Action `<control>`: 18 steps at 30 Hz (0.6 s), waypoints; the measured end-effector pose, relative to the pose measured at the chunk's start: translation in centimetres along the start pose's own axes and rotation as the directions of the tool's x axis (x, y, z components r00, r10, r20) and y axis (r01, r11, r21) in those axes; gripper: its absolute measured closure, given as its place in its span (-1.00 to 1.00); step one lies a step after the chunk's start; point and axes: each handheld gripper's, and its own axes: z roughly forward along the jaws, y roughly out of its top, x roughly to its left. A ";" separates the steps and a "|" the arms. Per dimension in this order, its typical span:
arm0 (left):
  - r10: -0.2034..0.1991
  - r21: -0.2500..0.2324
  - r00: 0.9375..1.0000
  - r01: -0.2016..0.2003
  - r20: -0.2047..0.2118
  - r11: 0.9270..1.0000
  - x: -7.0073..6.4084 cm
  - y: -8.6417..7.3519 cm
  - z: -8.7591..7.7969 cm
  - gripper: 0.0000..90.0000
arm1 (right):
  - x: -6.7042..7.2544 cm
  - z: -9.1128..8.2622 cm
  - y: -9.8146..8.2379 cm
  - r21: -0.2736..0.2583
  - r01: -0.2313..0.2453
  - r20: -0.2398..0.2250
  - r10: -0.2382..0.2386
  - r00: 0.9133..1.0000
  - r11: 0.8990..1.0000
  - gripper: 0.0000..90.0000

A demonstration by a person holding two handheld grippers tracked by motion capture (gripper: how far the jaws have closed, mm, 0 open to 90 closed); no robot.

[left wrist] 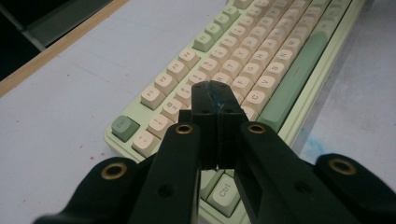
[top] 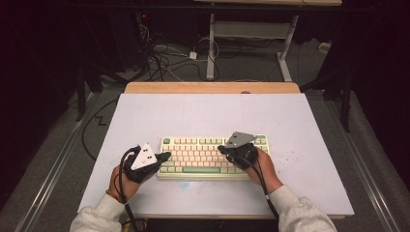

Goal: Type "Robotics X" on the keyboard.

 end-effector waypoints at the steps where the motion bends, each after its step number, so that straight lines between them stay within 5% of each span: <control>1: 0.000 0.000 1.000 0.000 -0.001 1.000 0.0 0.0 0.0 0.94 | 0.0 -0.2 0.0 -0.006 -0.002 -0.001 0.002 1.000 1.000 1.00; 18: 0.018 -0.004 1.000 -0.018 0.015 1.000 -0.5 0.2 0.2 0.94 | 0.5 -2.7 0.2 -0.069 0.016 0.002 -0.016 1.000 0.997 1.00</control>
